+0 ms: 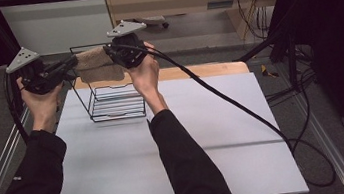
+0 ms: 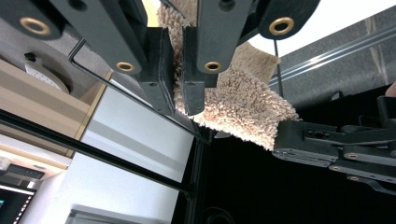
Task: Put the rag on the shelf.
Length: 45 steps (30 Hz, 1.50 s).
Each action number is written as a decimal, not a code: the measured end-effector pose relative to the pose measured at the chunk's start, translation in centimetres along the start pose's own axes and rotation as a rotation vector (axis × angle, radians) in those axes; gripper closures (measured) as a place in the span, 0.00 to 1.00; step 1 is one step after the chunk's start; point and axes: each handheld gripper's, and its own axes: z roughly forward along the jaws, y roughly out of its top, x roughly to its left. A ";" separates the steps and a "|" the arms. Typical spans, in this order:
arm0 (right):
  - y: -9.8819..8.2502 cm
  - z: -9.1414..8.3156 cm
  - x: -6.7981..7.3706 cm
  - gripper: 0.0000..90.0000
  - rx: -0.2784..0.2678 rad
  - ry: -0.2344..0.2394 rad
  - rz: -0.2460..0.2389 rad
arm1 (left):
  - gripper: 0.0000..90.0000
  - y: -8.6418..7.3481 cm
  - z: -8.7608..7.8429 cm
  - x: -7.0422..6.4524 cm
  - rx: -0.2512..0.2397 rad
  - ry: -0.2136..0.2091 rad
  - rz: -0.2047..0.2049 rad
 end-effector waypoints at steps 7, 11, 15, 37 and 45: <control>-0.2 -0.3 0.6 0.93 0.049 0.013 -0.004 | 0.91 -0.8 -0.3 -0.2 0.033 0.000 -0.014; -0.3 -0.5 0.9 0.93 0.073 0.023 -0.014 | 0.89 -1.2 -0.6 -0.3 0.055 0.003 -0.023; -0.6 -0.5 1.4 0.93 0.101 0.025 -0.031 | 0.83 -1.4 -1.0 -0.3 0.080 -0.006 -0.050; -2.0 -0.6 1.4 0.93 0.112 0.056 -0.025 | 0.93 0.4 1.0 -1.4 0.184 0.010 -0.104; -2.6 -0.9 1.3 0.90 0.121 0.080 -0.039 | 0.95 -1.2 0.5 -1.0 0.201 -0.036 -0.113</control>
